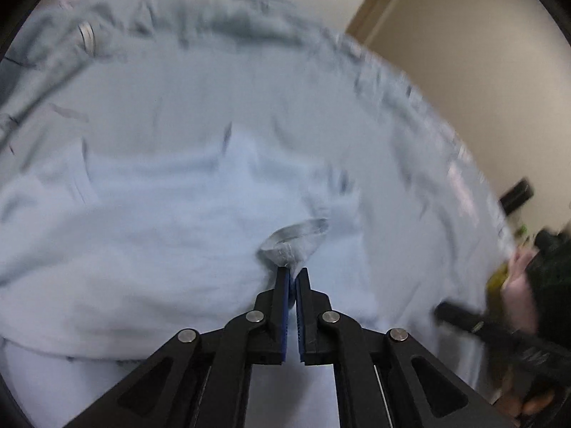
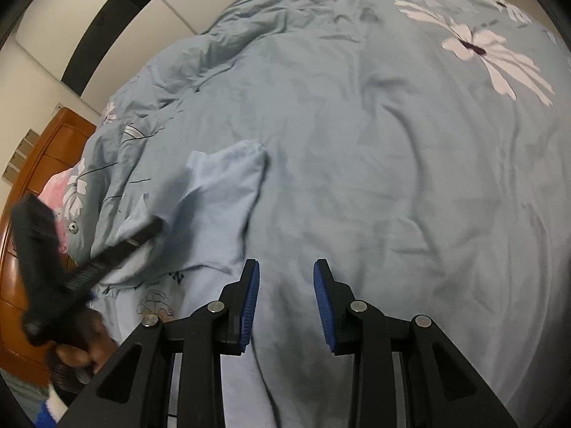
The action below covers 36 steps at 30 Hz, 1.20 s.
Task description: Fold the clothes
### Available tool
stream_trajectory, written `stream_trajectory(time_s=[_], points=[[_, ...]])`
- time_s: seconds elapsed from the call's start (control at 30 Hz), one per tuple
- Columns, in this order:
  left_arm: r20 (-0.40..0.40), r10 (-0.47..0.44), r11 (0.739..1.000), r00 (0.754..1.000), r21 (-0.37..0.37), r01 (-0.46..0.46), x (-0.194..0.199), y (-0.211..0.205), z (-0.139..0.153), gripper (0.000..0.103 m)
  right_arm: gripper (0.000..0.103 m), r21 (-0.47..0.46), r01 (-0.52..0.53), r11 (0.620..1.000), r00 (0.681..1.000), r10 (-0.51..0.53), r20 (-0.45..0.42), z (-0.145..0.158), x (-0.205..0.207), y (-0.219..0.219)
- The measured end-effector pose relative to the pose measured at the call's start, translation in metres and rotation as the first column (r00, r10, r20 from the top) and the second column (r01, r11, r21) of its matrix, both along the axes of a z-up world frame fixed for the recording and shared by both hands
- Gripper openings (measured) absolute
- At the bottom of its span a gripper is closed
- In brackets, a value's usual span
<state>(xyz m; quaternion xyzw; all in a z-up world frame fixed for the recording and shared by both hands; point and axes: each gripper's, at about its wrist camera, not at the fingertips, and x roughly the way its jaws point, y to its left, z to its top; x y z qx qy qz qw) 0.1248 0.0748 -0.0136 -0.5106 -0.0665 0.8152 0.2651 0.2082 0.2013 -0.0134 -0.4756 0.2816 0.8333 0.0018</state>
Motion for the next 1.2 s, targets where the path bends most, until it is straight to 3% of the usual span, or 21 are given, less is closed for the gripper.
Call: stream_trajectory(time_s=[0.07, 0.1, 0.17, 0.27, 0.33, 0.43, 0.83, 0.87, 0.97, 1.07, 1.2], points=[[0.059, -0.015, 1.000, 0.998, 0.006, 0.014, 0.005, -0.002, -0.009, 0.015, 0.032, -0.016, 0.001, 1.000, 1.000, -0.001, -0.007, -0.001, -0.001, 0.001], [0.050, 0.005, 1.000, 0.999, 0.013, -0.006, 0.011, -0.014, -0.005, 0.020, 0.032, -0.026, -0.003, 1.000, 1.000, 0.003, -0.017, 0.001, -0.004, -0.001], [0.029, 0.046, 0.999, 0.999, 0.026, -0.047, 0.022, -0.039, 0.004, 0.046, 0.032, -0.047, -0.018, 0.999, 0.999, 0.016, -0.042, 0.004, -0.011, -0.006], [0.000, 0.109, 0.993, 0.994, 0.048, -0.108, 0.038, -0.076, 0.018, 0.055, 0.033, -0.092, -0.058, 0.994, 0.996, 0.051, -0.075, 0.008, -0.026, -0.018], [-0.022, 0.189, 0.982, 0.982, 0.036, -0.188, 0.043, -0.110, 0.023, 0.058, 0.041, -0.116, -0.099, 0.988, 0.992, 0.089, -0.091, 0.007, -0.040, -0.030], [-0.006, 0.375, 0.927, 0.927, -0.013, -0.375, 0.048, -0.180, 0.013, 0.058, 0.042, -0.126, -0.124, 0.984, 0.991, 0.116, -0.066, -0.002, -0.061, -0.043], [-0.049, 0.479, 0.866, 0.876, -0.137, -0.482, 0.031, -0.245, -0.012, 0.058, 0.042, -0.130, -0.108, 0.986, 0.994, 0.111, 0.014, -0.029, -0.117, -0.054], [-0.059, 0.473, 0.868, 0.879, -0.144, -0.476, 0.030, -0.245, -0.012, 0.058, 0.040, -0.127, -0.120, 0.985, 0.992, 0.122, 0.013, -0.027, -0.118, -0.057], [-0.089, 0.457, 0.869, 0.885, -0.165, -0.466, 0.019, -0.240, -0.014, 0.058, 0.008, -0.125, -0.168, 0.978, 0.985, 0.171, 0.019, -0.022, -0.121, -0.066], [-0.133, 0.463, 0.856, 0.876, -0.187, -0.481, 0.013, -0.239, -0.014, 0.060, 0.004, -0.137, -0.200, 0.970, 0.979, 0.194, -0.053, 0.004, -0.118, -0.069], [-0.167, 0.486, 0.841, 0.858, -0.175, -0.511, 0.012, -0.239, -0.011, 0.060, 0.004, -0.105, -0.185, 0.977, 0.954, 0.152, -0.258, 0.063, -0.101, -0.049]])
